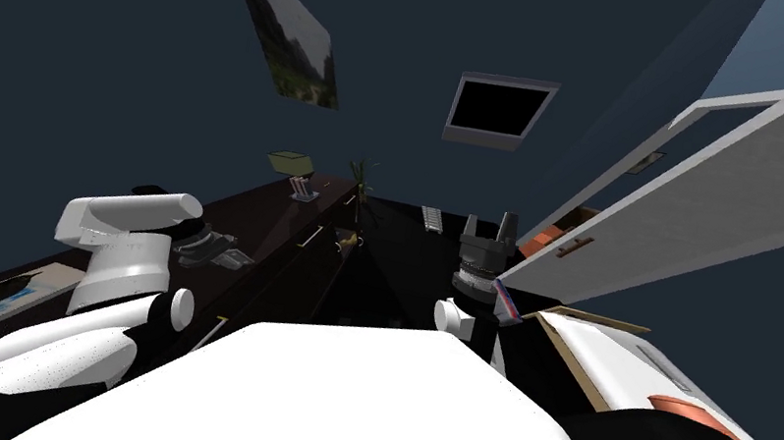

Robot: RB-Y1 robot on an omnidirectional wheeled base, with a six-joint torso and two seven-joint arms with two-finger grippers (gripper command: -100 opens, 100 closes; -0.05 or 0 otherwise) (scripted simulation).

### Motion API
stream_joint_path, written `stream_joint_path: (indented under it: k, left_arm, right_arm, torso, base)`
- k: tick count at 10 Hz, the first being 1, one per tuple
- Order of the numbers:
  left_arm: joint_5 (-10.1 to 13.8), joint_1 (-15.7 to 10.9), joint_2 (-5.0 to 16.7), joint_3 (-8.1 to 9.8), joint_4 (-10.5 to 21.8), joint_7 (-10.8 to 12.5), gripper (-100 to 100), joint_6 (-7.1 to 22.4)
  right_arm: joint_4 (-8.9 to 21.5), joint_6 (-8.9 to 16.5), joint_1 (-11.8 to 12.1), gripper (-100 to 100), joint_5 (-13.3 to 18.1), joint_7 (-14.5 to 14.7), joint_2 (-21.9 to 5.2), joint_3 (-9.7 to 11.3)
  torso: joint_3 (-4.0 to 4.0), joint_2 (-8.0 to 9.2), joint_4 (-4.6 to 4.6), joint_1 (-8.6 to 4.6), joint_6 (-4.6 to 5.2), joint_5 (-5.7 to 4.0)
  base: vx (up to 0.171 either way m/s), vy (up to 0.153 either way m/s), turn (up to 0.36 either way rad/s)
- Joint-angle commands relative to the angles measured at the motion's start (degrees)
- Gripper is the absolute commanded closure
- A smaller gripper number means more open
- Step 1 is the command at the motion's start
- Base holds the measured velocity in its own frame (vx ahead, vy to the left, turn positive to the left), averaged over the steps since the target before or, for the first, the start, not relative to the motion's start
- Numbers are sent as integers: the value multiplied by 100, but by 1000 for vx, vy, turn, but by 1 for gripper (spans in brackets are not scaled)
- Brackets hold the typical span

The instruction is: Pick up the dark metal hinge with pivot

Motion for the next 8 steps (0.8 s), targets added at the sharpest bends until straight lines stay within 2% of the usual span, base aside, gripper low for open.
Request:
stream_joint_path:
  k: [1, 2, 3, 4, 5, 6, 7, 8]
  left_arm:
    - [-286, -260, -286, -47, -176, -132, 100, 194]
    - [-317, -260, -317, -47, -176, -132, 100, 194]
    - [-541, -470, -531, -74, -315, -263, 100, 323]
    - [-581, -470, -578, -74, -315, -263, 100, 323]
    - [-808, -679, -792, -102, -454, -394, 100, 453]
    - [-844, -679, -839, -102, -454, -394, 100, 453]
    - [-1076, -889, -1098, -129, -593, -524, 100, 582]
    - [-1249, -1094, -1258, -156, -732, -655, 100, 711]
  right_arm:
    - [0, 0, 0, 0, 0, 0, 0, 0]
    - [0, 0, 1, 0, 0, 0, 0, 0]
    - [0, 0, 0, 0, 0, 0, 0, 0]
    - [0, 0, 1, 0, 0, 0, 0, 0]
    - [0, 0, 0, 0, 0, 0, 0, 0]
    - [0, 0, 1, 0, 0, 0, 0, -1]
    - [0, 0, -1, 0, 0, 0, 0, 0]
    - [0, 0, 0, 0, 0, 0, 0, 0]
  torso:
    - [0, 0, 0, 0, 0, 0]
    - [-1, -2, 0, 1, -1, -1]
    - [-2, -2, -1, 1, 3, 0]
    - [0, -1, 0, 3, -3, -4]
    - [-2, -1, -2, 2, 3, -1]
    - [-1, -4, 0, 3, -5, -5]
    - [-2, -3, -1, -2, 5, -4]
    - [-2, -5, 1, -5, 1, -8]
  base:
    - [42, 19, 229]
    - [38, 17, 139]
    - [36, 28, 259]
    - [37, 22, 136]
    - [53, 34, 259]
    - [43, 17, 127]
    - [40, 18, 233]
    - [60, 24, 393]
